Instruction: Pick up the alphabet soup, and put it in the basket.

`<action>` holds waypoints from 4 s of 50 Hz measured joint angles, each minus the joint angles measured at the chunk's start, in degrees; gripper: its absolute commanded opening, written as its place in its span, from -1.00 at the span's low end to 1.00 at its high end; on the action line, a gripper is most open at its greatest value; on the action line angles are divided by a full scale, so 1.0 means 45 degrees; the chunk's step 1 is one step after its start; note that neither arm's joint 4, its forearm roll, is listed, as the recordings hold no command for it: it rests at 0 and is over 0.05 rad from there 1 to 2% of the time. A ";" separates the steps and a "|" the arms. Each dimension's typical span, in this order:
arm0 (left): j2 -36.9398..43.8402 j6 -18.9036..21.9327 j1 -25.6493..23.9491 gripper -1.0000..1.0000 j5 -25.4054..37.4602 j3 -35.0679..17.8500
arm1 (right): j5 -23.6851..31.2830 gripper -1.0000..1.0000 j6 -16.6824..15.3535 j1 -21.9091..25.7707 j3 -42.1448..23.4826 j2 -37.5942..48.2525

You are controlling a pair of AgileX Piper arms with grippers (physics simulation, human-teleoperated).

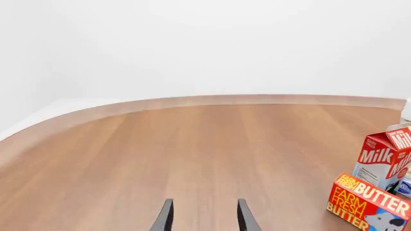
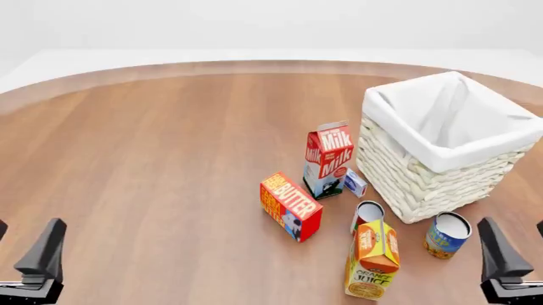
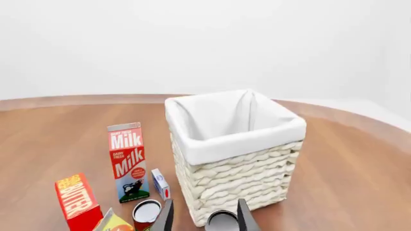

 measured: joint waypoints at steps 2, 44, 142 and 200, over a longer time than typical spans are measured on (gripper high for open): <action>0.0011 0.0000 0.0000 1.00 -0.0003 -0.0006 | 0.0082 1.00 -0.0039 -0.0002 -0.0077 0.0003; 0.0057 0.0003 -0.0001 1.00 -0.0015 -0.0033 | 0.1976 1.00 -0.1002 0.0318 -0.1731 0.0541; 0.0058 0.0003 -0.0001 1.00 -0.0015 -0.0033 | 0.1253 1.00 -0.1524 -0.0562 -0.0408 0.3221; 0.0059 0.0001 -0.0002 1.00 -0.0015 -0.0033 | -0.3430 1.00 -0.1416 -0.0825 0.0133 0.7984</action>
